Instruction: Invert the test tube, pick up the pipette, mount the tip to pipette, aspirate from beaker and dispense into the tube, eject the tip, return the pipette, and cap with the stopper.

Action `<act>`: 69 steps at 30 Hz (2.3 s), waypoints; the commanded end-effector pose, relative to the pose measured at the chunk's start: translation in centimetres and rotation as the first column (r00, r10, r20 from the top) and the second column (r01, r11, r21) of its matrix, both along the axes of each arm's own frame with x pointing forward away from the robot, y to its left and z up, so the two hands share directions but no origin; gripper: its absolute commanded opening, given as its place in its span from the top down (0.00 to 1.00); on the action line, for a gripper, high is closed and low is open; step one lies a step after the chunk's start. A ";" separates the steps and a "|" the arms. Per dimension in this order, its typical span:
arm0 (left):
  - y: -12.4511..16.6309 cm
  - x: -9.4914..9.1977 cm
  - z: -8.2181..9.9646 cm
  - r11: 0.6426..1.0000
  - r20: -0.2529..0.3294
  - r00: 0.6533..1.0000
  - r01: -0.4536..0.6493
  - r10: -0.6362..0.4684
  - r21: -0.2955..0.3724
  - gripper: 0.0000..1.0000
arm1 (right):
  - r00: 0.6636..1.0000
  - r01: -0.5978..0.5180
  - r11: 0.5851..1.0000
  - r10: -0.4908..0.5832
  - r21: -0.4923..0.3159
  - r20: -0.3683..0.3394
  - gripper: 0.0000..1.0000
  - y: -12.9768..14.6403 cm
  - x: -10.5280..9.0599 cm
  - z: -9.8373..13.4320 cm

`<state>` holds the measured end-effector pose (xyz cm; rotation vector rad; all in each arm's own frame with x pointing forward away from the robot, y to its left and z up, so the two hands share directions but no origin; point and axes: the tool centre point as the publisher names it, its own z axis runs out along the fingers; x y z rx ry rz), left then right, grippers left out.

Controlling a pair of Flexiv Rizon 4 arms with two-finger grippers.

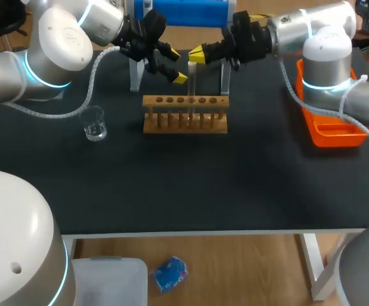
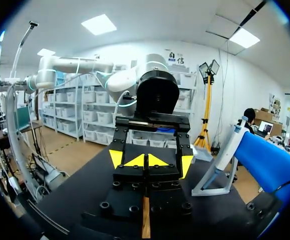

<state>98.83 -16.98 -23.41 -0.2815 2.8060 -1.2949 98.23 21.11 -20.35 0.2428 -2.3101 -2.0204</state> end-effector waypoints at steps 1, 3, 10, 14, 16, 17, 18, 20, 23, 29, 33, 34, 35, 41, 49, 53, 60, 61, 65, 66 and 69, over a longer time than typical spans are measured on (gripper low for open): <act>0.0 0.0 0.0 1.000 -0.002 1.000 -0.001 0.001 0.002 0.00 | 1.000 -0.021 0.999 0.021 0.026 -0.018 1.00 0.5 1.0 -0.7; 0.0 0.0 0.0 1.000 -0.002 1.000 -0.001 0.001 0.002 0.00 | 0.999 -0.023 0.999 0.025 0.042 -0.032 1.00 0.5 1.2 -0.9; 0.0 0.0 0.0 1.000 -0.002 1.000 -0.001 0.001 0.002 0.00 | 0.999 -0.027 0.999 0.029 0.042 -0.043 1.00 0.7 1.7 -1.2; 0.0 0.0 0.0 1.000 -0.002 1.000 -0.001 0.001 0.002 0.00 | 0.998 -0.026 0.999 0.028 0.042 -0.056 1.00 0.7 1.9 -1.6; 0.0 0.0 0.0 1.000 -0.002 1.000 -0.001 0.001 0.002 0.00 | 0.998 -0.025 0.999 0.028 0.042 -0.060 1.00 0.7 2.0 -1.8; 0.0 0.0 0.0 1.000 -0.002 1.000 -0.001 0.001 0.002 0.00 | 0.998 -0.025 0.999 0.028 0.044 -0.063 1.00 0.7 2.0 -1.8; 0.0 0.0 0.0 1.000 -0.002 1.000 -0.001 0.001 0.002 0.00 | 0.998 -0.025 0.999 0.028 0.045 -0.065 1.00 0.7 2.1 -1.9; 0.0 0.0 0.0 1.000 -0.002 1.000 -0.001 0.001 0.002 0.00 | 0.997 -0.025 0.999 0.028 0.046 -0.071 1.00 0.7 2.1 -2.1; 0.0 0.0 0.0 1.000 -0.002 1.000 -0.001 0.001 0.002 0.00 | 0.997 -0.025 0.999 0.028 0.046 -0.077 1.00 0.8 2.2 -2.4; 0.0 0.0 0.0 1.000 -0.002 1.000 -0.001 0.001 0.002 0.00 | 0.996 -0.024 0.999 0.028 0.046 -0.090 1.00 0.8 2.3 -2.8; 0.0 0.0 0.0 1.000 -0.002 1.000 -0.001 0.001 0.002 0.00 | 0.995 -0.022 0.999 0.027 0.046 -0.099 1.00 0.8 2.2 -3.3; 0.0 0.0 0.0 1.000 -0.002 1.000 -0.001 0.001 0.002 0.00 | 0.995 -0.022 0.999 0.026 0.045 -0.101 1.00 0.8 2.2 -3.4; 0.0 0.0 0.0 1.000 -0.002 1.000 -0.001 0.001 0.002 0.00 | 0.994 -0.021 0.999 0.026 0.045 -0.104 1.00 0.8 2.2 -3.6; 0.0 0.0 0.0 1.000 -0.002 1.000 -0.001 0.001 0.002 0.00 | 0.994 -0.016 0.999 0.020 0.040 -0.110 1.00 0.9 2.1 -4.1; 0.0 0.0 0.0 1.000 -0.002 1.000 -0.001 0.001 0.002 0.00 | 0.995 -0.014 1.000 0.017 0.027 -0.102 1.00 0.8 2.1 -3.8; 0.0 0.0 0.0 1.000 -0.002 1.000 -0.001 0.001 0.002 0.00 | 0.996 -0.020 0.999 0.022 0.034 -0.081 1.00 0.7 2.1 -2.6; 0.0 0.0 0.0 1.000 -0.002 1.000 -0.001 0.001 0.002 0.00 | 0.998 -0.030 0.999 0.032 0.040 -0.045 1.00 0.6 2.0 -0.4; 0.0 0.0 0.0 1.000 -0.002 1.000 -0.001 0.001 0.002 0.00 | 0.999 -0.031 0.999 0.033 0.040 -0.039 1.00 0.6 2.0 -0.1; 0.0 0.0 0.0 1.000 -0.002 1.000 -0.001 0.001 0.002 0.00 | 0.999 -0.030 0.999 0.030 0.019 -0.022 1.00 0.3 1.7 0.9; 0.0 0.0 0.0 1.000 -0.002 1.000 -0.001 0.001 0.002 0.00 | 0.999 -0.025 1.000 0.025 0.005 -0.020 1.00 0.1 1.5 1.3; 0.0 0.0 0.0 1.000 -0.002 1.000 -0.001 0.001 0.002 0.00 | 1.000 -0.008 0.999 0.008 -0.034 -0.009 1.00 -0.9 1.1 2.3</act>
